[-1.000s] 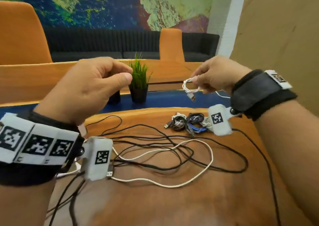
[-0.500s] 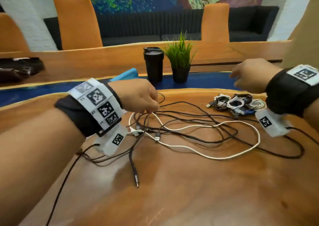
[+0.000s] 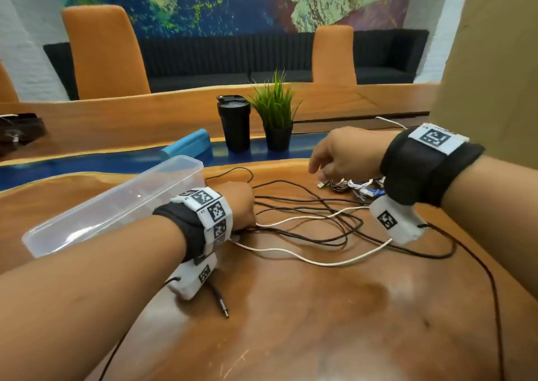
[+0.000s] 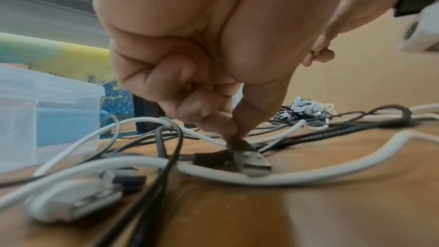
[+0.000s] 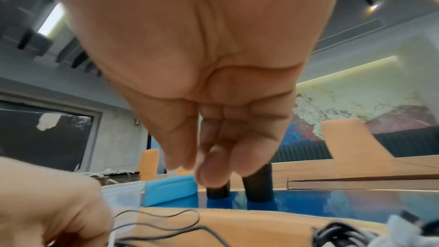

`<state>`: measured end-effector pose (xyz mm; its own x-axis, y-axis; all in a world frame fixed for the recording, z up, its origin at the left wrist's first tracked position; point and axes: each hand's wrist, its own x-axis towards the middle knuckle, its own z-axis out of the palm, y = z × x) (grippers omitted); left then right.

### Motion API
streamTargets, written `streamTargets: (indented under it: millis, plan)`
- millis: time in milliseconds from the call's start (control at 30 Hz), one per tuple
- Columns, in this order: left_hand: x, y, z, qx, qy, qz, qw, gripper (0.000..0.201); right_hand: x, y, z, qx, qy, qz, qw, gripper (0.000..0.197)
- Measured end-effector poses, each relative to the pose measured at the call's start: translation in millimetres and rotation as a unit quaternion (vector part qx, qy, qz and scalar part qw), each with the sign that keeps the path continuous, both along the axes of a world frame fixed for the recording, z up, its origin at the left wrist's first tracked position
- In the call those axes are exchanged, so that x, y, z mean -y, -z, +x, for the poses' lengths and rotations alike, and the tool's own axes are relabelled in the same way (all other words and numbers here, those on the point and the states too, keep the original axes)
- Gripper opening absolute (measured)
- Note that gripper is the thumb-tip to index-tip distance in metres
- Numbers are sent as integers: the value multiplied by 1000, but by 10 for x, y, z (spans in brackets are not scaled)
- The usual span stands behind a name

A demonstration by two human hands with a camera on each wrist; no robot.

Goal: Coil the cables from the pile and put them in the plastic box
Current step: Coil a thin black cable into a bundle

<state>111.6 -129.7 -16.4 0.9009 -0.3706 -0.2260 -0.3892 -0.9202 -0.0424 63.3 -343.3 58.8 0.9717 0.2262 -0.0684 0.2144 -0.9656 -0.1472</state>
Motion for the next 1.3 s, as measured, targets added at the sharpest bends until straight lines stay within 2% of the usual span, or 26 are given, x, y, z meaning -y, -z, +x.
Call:
streamTargets:
  millis: [100,167,267,367,433,533,600,667,733,800,867,1033,1100,1133,1233,1300]
  plan:
    - [-104,-266,-71,19,7,-97,995,21,207,-75,-30,63,43,69,995,15]
    - [-163,-548,-140,10,11,-214,977,19,265,-131,-43,106,52,132,984,14]
    - [-136,-971,-299,-62,27,-416,907,16,169,-265,-68,110,11,200,974,24]
    - [-60,-1354,-417,-15,75,-508,858,17,-36,-399,-51,93,-25,257,962,34]
    - [-49,-1568,-458,6,91,-554,828,16,-161,-507,-45,127,-16,331,935,22]
    - [-119,-1782,-472,-3,97,-613,784,17,-266,-762,-72,138,-26,475,869,12]
    - [-199,-1834,-462,-29,101,-623,775,18,-273,-962,-116,90,-49,556,825,10]
    - [-287,-1846,-452,-68,101,-618,777,18,-280,-1148,-164,67,-68,586,805,10]
    - [-359,-1843,-438,-111,89,-633,761,21,-301,-1274,-174,80,-74,563,819,14]
    - [-399,-1841,-422,-136,71,-664,732,25,-332,-1346,-163,91,-77,533,838,20]
    - [-431,-1836,-399,-156,61,-692,702,26,-352,-1369,-142,95,-77,523,844,22]
    - [-462,-1760,-382,-220,85,-723,649,17,-379,-1301,-64,121,-57,562,816,17]
    - [-440,-1679,-386,-247,96,-754,601,16,-386,-1203,-15,142,-30,575,805,14]
    - [-423,-1626,-385,-258,101,-773,571,17,-387,-1129,10,156,-14,566,809,15]
    - [-364,-1431,-343,-266,111,-820,494,18,-424,-837,72,211,-7,458,863,14]
    - [-305,-1285,-291,-246,115,-836,477,18,-473,-657,68,218,-38,346,912,14]
